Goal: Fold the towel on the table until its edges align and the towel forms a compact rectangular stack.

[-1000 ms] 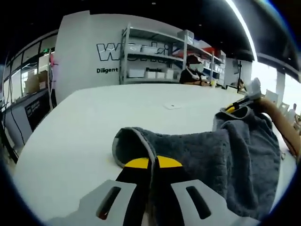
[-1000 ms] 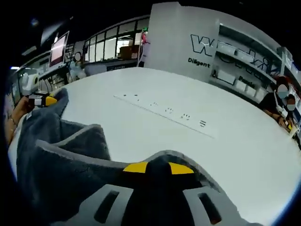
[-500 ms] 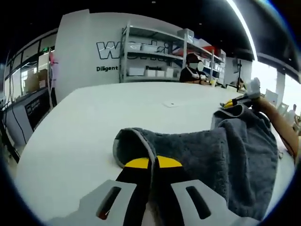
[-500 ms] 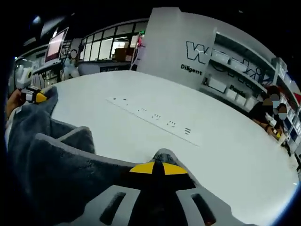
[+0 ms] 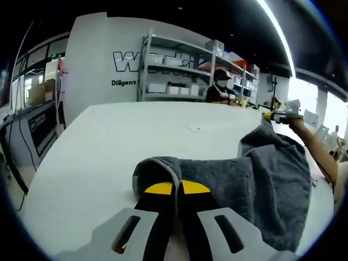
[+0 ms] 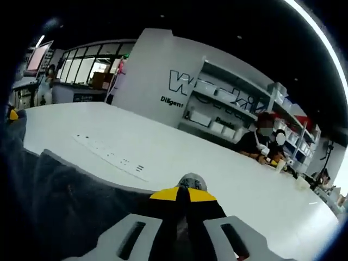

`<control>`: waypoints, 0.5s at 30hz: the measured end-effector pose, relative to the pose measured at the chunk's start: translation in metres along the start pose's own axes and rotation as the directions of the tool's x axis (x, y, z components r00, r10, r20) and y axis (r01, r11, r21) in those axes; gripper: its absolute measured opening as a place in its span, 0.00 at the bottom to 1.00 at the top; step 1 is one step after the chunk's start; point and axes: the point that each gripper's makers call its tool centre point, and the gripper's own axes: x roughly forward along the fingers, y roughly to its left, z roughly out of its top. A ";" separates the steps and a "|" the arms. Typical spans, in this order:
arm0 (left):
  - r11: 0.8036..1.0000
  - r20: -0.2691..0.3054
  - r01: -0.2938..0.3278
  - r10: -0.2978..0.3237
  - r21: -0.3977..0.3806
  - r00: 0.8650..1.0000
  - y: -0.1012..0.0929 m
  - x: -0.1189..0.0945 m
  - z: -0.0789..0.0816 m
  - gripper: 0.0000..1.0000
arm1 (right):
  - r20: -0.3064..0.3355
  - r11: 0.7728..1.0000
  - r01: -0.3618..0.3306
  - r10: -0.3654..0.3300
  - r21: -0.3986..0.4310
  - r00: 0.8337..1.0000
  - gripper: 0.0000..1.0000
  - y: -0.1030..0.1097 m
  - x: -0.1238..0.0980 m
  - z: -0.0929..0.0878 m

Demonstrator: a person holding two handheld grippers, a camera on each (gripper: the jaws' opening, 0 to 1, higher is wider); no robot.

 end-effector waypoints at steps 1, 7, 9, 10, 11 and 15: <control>1.000 -0.002 0.000 0.000 -0.001 1.000 0.002 -0.002 -0.001 0.02 | 0.001 1.000 0.026 -0.026 0.013 1.000 0.00 -0.010 -0.002 -0.003; 1.000 0.003 -0.001 0.001 -0.013 1.000 0.005 -0.005 -0.002 0.02 | -0.004 0.995 0.075 -0.075 0.069 0.997 0.00 -0.034 -0.006 -0.017; 1.000 -0.005 -0.012 0.012 -0.011 1.000 0.009 -0.008 -0.004 0.02 | -0.013 0.992 0.087 -0.086 0.091 0.996 0.00 -0.037 -0.006 -0.024; 1.000 -0.008 -0.019 0.019 -0.011 1.000 0.013 -0.009 -0.005 0.02 | -0.021 0.991 0.099 -0.097 0.090 0.995 0.00 -0.040 -0.006 -0.028; 1.000 -0.008 -0.021 0.021 -0.015 1.000 0.014 -0.010 -0.006 0.02 | -0.025 0.991 0.102 -0.100 0.089 0.995 0.00 -0.040 -0.006 -0.029; 0.999 0.007 -0.011 0.011 -0.052 1.000 0.027 -0.010 -0.001 0.02 | -0.043 0.987 0.128 -0.124 0.101 0.991 0.00 -0.048 -0.008 -0.038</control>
